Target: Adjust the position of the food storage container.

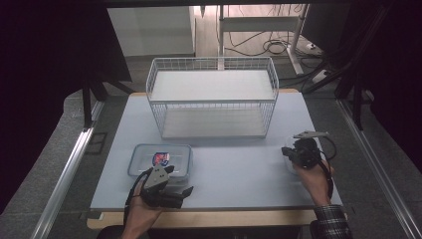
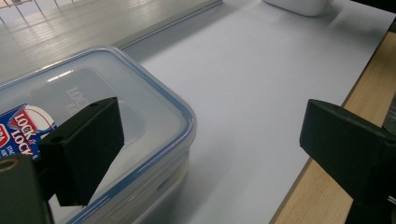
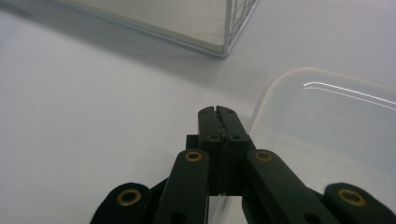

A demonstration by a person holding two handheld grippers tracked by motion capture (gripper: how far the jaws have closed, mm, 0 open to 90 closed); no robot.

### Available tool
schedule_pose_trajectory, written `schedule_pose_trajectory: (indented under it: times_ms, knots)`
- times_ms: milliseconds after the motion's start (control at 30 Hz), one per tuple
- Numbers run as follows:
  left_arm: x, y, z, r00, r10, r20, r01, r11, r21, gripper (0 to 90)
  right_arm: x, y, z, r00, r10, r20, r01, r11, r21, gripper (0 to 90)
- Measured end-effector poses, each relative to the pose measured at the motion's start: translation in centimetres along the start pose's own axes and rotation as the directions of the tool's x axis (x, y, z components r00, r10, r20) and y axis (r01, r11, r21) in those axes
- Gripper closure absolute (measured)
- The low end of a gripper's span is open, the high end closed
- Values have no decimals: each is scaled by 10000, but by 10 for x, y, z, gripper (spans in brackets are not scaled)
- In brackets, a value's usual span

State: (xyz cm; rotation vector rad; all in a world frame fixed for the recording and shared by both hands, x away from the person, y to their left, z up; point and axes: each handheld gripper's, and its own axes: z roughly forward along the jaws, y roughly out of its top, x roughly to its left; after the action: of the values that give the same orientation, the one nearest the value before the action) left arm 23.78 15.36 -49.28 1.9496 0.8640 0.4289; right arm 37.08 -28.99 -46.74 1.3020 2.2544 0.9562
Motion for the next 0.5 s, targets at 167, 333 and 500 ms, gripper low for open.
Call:
schedule_pose_trajectory:
  times_ms: [167,333,500]
  knots:
    - [2,1,-2,9999,-79,-79,79,10000,1,103,1,0,-3,9999,-113,23,114,9998,-135,869]
    - [10,5,-10,9992,-87,-392,87,10000,15,192,8,-1,-8,9982,-489,-357,476,9981,-382,863]
    - [29,10,-25,9952,-549,-812,573,9980,282,388,15,-2,-9,9959,-642,-643,612,9970,-483,874]
